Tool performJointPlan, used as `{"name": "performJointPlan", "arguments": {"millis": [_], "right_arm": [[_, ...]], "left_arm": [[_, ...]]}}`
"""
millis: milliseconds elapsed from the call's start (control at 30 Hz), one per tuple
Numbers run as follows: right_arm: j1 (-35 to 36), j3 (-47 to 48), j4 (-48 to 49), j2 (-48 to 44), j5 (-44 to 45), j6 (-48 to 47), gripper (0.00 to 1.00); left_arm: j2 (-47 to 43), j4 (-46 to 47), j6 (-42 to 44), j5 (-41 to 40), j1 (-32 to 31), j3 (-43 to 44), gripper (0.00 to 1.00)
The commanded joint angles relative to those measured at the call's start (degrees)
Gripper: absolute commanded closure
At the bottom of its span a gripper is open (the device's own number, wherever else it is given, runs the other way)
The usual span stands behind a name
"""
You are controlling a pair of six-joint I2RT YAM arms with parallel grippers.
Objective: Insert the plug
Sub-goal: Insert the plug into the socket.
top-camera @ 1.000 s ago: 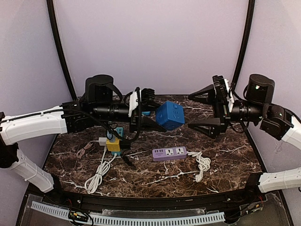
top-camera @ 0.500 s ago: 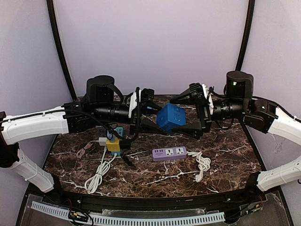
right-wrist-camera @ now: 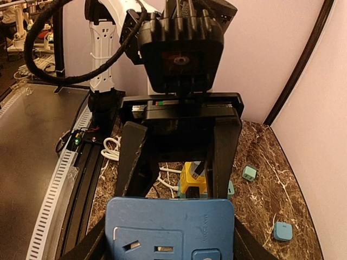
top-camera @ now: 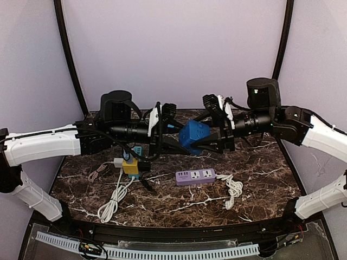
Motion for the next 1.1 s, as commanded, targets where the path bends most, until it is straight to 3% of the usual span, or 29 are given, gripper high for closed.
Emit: {"name": "performJointPlan", "arguments": {"millis": [0, 33, 100, 367, 767, 1067], "right_arm": [[-0.98, 1.19, -7.65, 2.31, 7.16, -4.09, 1.00], [-2.00, 1.02, -9.34, 2.64, 7.27, -5.42, 1.00], [-5.07, -0.09, -12.36, 3.27, 5.43, -8.56, 1.00], [-14.31, -7.38, -13.93, 6.39, -4.45, -18.38, 1.00], [-18.29, -6.53, -12.60, 20.85, -8.32, -24.95, 1.00], [-19.70, -7.53, -11.26, 25.24, -8.80, -25.81, 1.00]], "left_arm": [[-2.82, 4.73, -5.49, -3.49, 0.19, -4.16, 0.14], [-3.15, 5.01, -5.52, -5.35, 0.22, -6.42, 0.04], [-4.55, 6.59, -5.23, -7.35, 0.23, -10.36, 0.02], [-7.72, 13.37, -5.84, -12.77, 0.24, -21.30, 0.01], [-7.74, 21.40, -10.93, -17.86, 1.03, -30.58, 0.01], [-6.24, 24.59, -13.80, -18.10, 2.88, -32.32, 0.01]]}}
